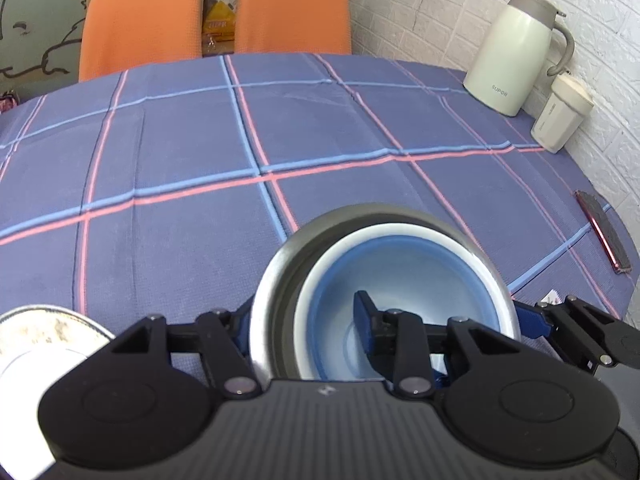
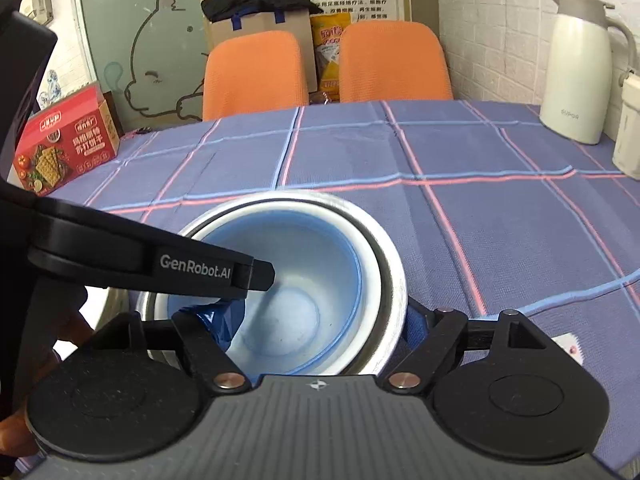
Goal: Organize plates and bowls
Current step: 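Lift the nested bowls with the left tool and carry them over the plates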
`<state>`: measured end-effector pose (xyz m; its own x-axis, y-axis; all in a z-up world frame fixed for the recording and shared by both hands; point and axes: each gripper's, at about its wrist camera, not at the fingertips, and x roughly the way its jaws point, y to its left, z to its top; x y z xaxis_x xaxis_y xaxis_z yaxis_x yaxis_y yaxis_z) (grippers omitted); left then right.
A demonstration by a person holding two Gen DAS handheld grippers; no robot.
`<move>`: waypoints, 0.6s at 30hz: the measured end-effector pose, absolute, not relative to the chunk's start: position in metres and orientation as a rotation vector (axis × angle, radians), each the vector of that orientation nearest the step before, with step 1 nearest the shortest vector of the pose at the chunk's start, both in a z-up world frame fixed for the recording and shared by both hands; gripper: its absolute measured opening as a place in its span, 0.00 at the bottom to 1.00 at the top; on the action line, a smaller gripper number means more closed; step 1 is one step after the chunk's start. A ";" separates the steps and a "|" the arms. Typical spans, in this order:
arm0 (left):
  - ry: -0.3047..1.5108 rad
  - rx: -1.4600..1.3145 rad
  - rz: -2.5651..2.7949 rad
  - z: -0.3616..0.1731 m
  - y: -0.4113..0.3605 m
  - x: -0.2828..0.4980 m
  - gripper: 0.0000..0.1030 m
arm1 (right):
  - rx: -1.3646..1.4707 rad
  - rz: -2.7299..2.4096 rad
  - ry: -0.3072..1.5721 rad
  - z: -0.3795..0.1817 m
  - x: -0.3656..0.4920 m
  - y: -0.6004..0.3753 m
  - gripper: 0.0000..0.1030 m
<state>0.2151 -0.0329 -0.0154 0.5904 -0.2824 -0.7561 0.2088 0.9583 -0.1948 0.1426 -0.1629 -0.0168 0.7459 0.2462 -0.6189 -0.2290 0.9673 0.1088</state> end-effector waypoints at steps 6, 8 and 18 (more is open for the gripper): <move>0.822 -0.082 -0.306 0.013 -0.034 0.210 0.33 | 0.007 0.249 0.623 0.003 0.142 -0.160 0.68; 0.813 -0.083 -0.293 0.018 -0.029 0.206 0.33 | -0.006 0.262 0.616 0.007 0.140 -0.154 0.68; 0.783 -0.105 -0.082 0.041 0.053 0.156 0.34 | -0.018 0.487 0.589 0.019 0.119 -0.079 0.69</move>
<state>0.1563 0.0532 0.0411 0.7062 -0.1128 -0.6990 0.0348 0.9916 -0.1248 0.1193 -0.0795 0.0186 0.7216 0.4359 -0.5378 -0.4463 0.8868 0.1200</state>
